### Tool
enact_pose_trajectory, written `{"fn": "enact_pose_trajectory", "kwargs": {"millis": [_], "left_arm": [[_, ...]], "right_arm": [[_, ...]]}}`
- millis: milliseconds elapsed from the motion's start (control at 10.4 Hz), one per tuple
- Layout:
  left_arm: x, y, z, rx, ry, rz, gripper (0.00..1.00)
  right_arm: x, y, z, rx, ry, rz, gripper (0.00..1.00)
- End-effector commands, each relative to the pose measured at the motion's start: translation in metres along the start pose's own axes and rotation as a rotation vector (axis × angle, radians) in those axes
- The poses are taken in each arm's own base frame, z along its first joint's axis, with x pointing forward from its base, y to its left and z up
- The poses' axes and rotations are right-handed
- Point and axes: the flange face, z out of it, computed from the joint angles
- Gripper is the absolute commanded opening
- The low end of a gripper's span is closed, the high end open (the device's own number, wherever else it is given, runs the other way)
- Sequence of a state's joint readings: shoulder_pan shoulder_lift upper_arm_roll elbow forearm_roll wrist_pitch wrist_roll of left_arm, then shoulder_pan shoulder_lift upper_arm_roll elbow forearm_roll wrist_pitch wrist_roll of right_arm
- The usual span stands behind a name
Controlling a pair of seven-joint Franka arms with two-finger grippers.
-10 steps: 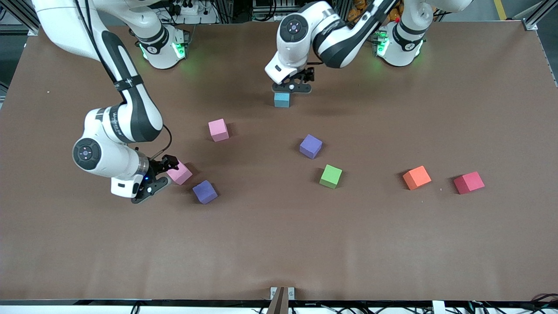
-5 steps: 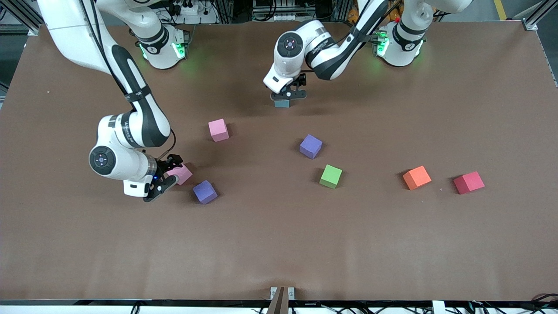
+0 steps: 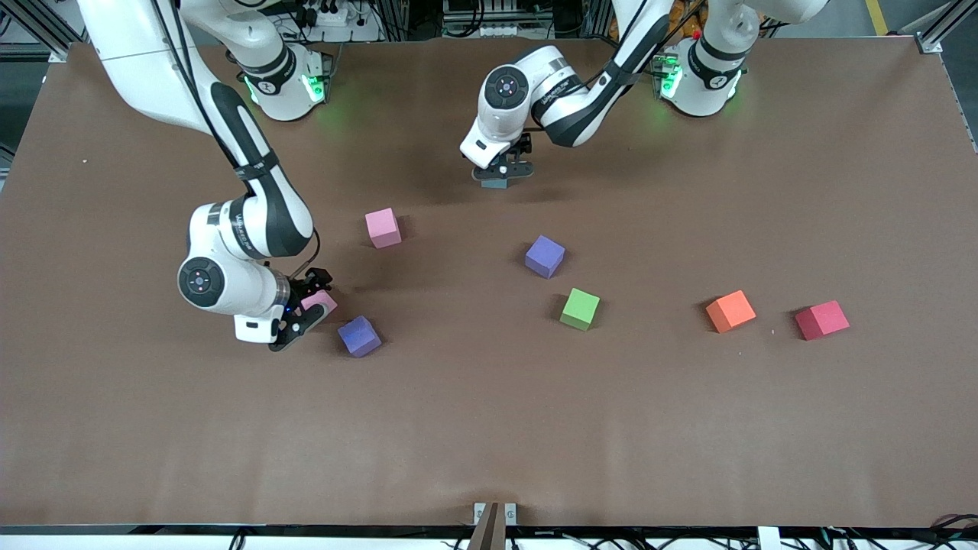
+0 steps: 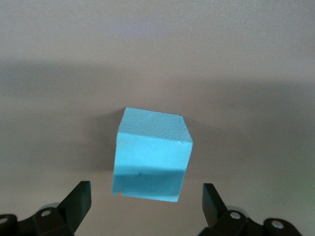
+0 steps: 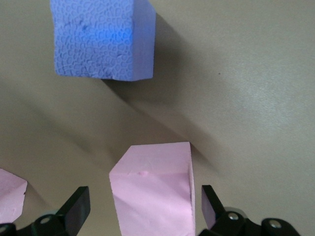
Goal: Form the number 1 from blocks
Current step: 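Grasp the pink cube with the right gripper while the left gripper grasps the cyan cube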
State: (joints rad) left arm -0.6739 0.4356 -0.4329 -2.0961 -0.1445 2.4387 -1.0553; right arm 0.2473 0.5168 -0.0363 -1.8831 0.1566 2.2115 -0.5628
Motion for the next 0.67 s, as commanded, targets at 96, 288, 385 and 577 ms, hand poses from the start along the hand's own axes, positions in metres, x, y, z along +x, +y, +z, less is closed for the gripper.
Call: {"fn": "enact_pose_trajectory", "kwargs": {"millis": [96, 288, 385, 577], "left_arm": [[-0.011, 0.007, 0.02, 0.006, 0.022, 0.058, 1.0], [-0.011, 0.005, 0.025, 0.034, 0.053, 0.115, 0.84], [-0.01, 0.004, 0.026, 0.038, 0.054, 0.126, 0.83], [-0.009, 0.004, 0.027, 0.041, 0.054, 0.141, 0.76]], "right_arm": [[-0.004, -0.007, 0.022, -0.013, 0.017, -0.016, 1.0], [0.0, -0.009, 0.024, -0.024, 0.029, -0.024, 1.0], [-0.001, -0.007, 0.022, -0.026, 0.032, -0.021, 0.85], [-0.005, 0.002, 0.017, -0.029, 0.04, 0.004, 0.55]]}}
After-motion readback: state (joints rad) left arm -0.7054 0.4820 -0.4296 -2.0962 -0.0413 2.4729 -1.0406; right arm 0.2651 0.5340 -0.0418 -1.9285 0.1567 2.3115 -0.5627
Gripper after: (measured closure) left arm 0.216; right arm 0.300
